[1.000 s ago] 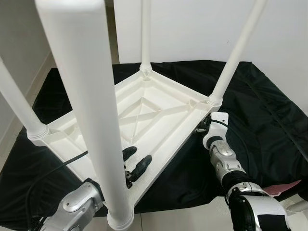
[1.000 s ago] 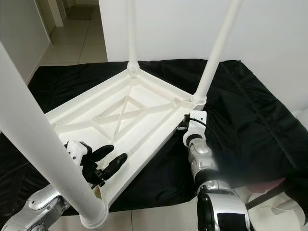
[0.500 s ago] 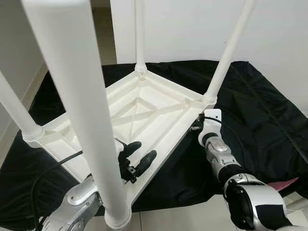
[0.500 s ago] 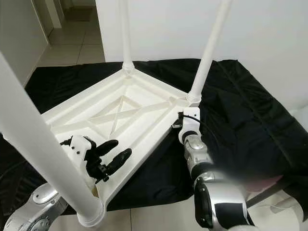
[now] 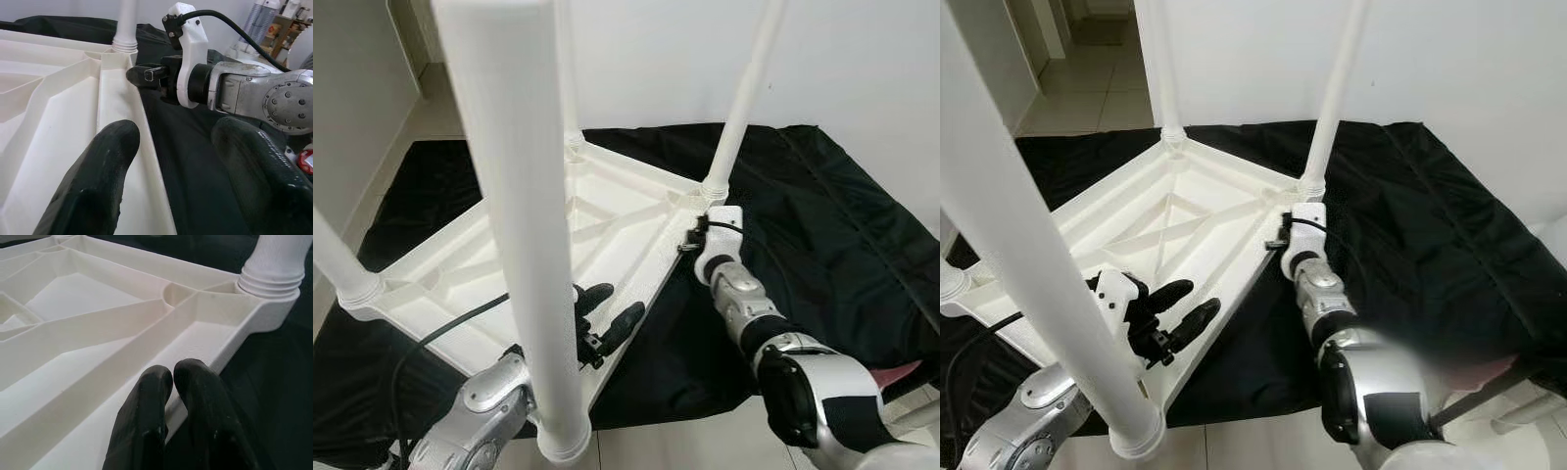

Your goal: Building children table

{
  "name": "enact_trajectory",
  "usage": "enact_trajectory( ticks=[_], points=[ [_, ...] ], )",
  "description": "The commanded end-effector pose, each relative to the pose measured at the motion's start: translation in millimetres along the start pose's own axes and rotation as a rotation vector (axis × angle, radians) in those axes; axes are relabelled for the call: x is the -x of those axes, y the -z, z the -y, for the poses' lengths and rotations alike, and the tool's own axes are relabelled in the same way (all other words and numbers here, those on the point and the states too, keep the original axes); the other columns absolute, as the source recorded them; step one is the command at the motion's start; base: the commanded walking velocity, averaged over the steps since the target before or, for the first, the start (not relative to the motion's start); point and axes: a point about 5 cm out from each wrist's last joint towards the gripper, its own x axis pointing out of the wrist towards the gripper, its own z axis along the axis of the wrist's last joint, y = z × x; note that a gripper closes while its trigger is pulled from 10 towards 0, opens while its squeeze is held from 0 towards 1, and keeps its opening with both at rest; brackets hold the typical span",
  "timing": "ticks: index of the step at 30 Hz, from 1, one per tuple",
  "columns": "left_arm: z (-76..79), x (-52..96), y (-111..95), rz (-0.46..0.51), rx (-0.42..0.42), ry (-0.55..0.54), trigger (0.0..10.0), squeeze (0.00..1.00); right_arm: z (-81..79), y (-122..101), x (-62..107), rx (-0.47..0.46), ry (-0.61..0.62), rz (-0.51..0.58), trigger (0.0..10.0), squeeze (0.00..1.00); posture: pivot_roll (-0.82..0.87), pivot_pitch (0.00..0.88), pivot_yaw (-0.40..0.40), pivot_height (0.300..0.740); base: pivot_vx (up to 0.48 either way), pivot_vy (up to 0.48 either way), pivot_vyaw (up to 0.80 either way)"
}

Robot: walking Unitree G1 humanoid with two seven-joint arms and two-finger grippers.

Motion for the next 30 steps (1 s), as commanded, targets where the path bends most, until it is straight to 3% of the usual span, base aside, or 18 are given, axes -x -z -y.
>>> enact_trajectory(
  ticks=[1,7,12,18,20,21,23,27,28,29,30],
  points=[
    [-0.9,-0.7,1,-0.015,-0.014,-0.014,10.0,0.00,2.7,2,1.2,-0.012,0.017,0.001,10.0,0.00,0.08,0.044,-0.026,0.740,0.000,0.000,0.00],
    [-7.1,6.3,5,-0.049,-0.043,-0.020,10.0,0.00,25.4,8,11.7,-0.023,0.087,0.075,10.0,0.00,0.07,0.065,-0.024,0.740,0.000,0.000,0.00],
    [-23.0,13.7,0,-0.059,-0.069,-0.028,10.0,0.00,50.1,21,36.0,-0.033,0.150,0.179,10.0,0.00,0.06,0.082,-0.027,0.740,0.000,0.000,0.00],
    [-28.2,15.6,-4,-0.053,-0.077,-0.029,10.0,0.00,55.2,26,47.9,-0.036,0.170,0.214,10.0,0.00,0.04,0.085,-0.018,0.740,0.000,0.000,0.00],
    [-37.1,26.8,-3,-0.095,-0.102,-0.012,10.0,0.00,57.3,32,68.9,-0.038,0.178,0.253,10.0,0.00,0.02,0.090,-0.008,0.740,0.000,0.000,0.00],
    [-37.1,26.8,-3,-0.095,-0.102,-0.012,10.0,0.00,57.3,32,68.9,-0.038,0.178,0.253,10.0,0.00,0.02,0.090,-0.008,0.740,0.000,0.000,0.00],
    [-45.8,36.6,-2,-0.138,-0.118,0.005,10.0,0.00,58.1,34,87.7,-0.022,0.176,0.272,10.0,0.00,0.01,0.092,-0.001,0.740,0.000,0.000,0.00],
    [-51.4,44.1,3,-0.190,-0.139,0.025,10.0,0.00,59.9,34,97.8,-0.007,0.171,0.275,10.0,0.00,0.01,0.092,0.003,0.740,0.000,0.000,0.00],
    [-54.1,48.9,6,-0.215,-0.146,0.035,10.0,0.26,61.4,34,100.7,-0.001,0.164,0.272,10.0,0.00,0.01,0.092,0.003,0.740,0.000,0.000,0.00],
    [-54.1,48.9,6,-0.215,-0.146,0.035,10.0,0.26,61.4,34,100.7,-0.001,0.164,0.272,10.0,0.00,0.01,0.092,0.003,0.740,0.000,0.000,0.00],
    [-55.3,51.8,7,-0.227,-0.134,0.046,10.0,1.00,62.1,33,101.9,0.004,0.161,0.272,10.0,0.00,0.01,0.092,0.003,0.740,0.000,0.000,0.00]
  ],
)
